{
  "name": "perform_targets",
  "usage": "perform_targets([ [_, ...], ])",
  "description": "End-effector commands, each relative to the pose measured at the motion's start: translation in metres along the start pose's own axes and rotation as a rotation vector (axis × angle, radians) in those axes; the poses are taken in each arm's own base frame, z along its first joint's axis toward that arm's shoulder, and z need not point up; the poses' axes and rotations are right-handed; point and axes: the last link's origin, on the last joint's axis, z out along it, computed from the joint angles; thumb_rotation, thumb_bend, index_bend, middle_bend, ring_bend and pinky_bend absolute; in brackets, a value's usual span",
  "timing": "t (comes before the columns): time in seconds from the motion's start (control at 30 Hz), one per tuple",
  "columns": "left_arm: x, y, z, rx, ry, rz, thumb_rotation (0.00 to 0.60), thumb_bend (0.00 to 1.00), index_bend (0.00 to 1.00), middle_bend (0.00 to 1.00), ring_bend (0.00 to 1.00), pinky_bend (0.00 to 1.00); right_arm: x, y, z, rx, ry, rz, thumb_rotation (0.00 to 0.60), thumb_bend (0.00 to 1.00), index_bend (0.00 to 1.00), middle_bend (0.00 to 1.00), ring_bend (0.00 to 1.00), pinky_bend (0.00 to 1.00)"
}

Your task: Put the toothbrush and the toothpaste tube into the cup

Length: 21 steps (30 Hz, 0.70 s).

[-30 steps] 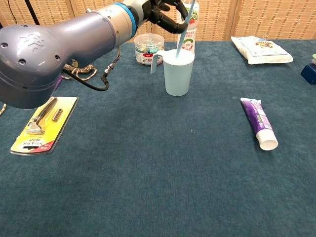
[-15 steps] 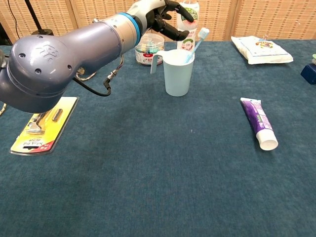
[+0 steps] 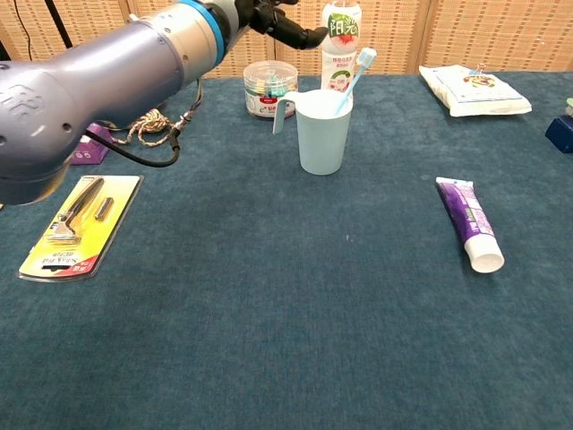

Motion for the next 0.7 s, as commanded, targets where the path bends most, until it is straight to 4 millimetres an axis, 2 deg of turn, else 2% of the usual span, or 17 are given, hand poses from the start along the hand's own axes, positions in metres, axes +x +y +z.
perform_targets([
  [0.03, 0.023, -0.008, -0.030, -0.058, 0.021, 0.156, 0.600, 0.38, 0.00, 0.00, 0.00, 0.00, 0.000, 0.001, 0.000, 0.001, -0.010, -0.001, 0.600, 0.00, 0.00, 0.00, 0.00, 0.00],
  [0.13, 0.041, -0.012, -0.057, -0.081, 0.033, 0.276, 0.600, 0.37, 0.00, 0.00, 0.00, 0.00, -0.001, 0.000, 0.002, 0.016, -0.020, 0.013, 0.600, 0.00, 0.00, 0.00, 0.00, 0.00],
  [0.2, 0.062, -0.018, -0.088, -0.076, 0.053, 0.401, 0.600, 0.37, 0.00, 0.00, 0.00, 0.00, -0.001, 0.000, 0.004, 0.051, -0.031, -0.006, 0.600, 0.00, 0.00, 0.00, 0.00, 0.00],
  [0.37, 0.103, -0.029, -0.151, 0.029, 0.092, 0.582, 0.600, 0.37, 0.00, 0.00, 0.00, 0.00, 0.000, 0.000, 0.009, 0.144, -0.038, -0.058, 0.600, 0.00, 0.00, 0.00, 0.00, 0.00],
  [0.43, 0.114, -0.034, -0.170, 0.082, 0.091, 0.618, 0.600, 0.37, 0.00, 0.00, 0.00, 0.00, 0.001, -0.001, 0.012, 0.177, -0.040, -0.073, 0.600, 0.00, 0.00, 0.00, 0.00, 0.00],
  [0.63, 0.164, -0.058, -0.244, 0.265, 0.140, 0.702, 0.600, 0.37, 0.00, 0.00, 0.00, 0.00, 0.001, -0.013, 0.032, 0.354, -0.061, -0.159, 0.600, 0.00, 0.00, 0.00, 0.00, 0.00],
  [0.7, 0.173, -0.064, -0.262, 0.290, 0.147, 0.712, 0.600, 0.37, 0.00, 0.00, 0.00, 0.00, -0.003, -0.018, 0.039, 0.406, -0.073, -0.189, 0.600, 0.00, 0.00, 0.00, 0.00, 0.00],
])
